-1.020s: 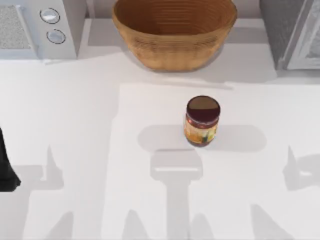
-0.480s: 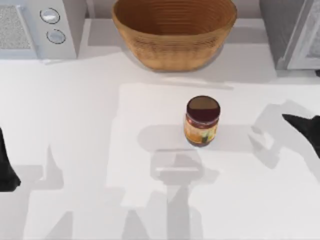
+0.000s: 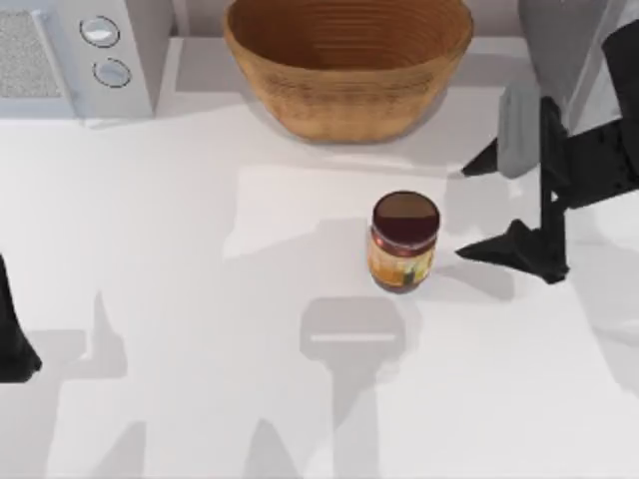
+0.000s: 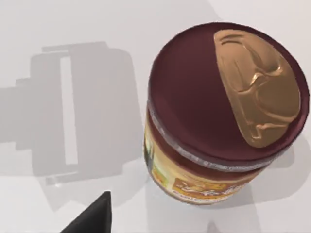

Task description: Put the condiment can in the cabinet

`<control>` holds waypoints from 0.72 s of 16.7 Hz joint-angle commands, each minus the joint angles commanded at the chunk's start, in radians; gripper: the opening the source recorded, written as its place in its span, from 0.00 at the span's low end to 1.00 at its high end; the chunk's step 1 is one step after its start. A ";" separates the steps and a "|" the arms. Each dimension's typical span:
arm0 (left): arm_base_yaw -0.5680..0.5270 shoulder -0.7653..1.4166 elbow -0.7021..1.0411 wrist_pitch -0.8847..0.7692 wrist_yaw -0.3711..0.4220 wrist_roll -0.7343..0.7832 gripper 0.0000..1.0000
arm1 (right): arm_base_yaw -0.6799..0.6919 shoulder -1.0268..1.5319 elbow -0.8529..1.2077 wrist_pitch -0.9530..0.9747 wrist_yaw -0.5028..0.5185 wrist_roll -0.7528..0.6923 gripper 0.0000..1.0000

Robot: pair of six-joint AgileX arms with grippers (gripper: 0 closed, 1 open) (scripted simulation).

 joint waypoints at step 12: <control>0.000 0.000 0.000 0.000 0.000 0.000 1.00 | 0.027 0.234 0.146 -0.055 -0.082 -0.139 1.00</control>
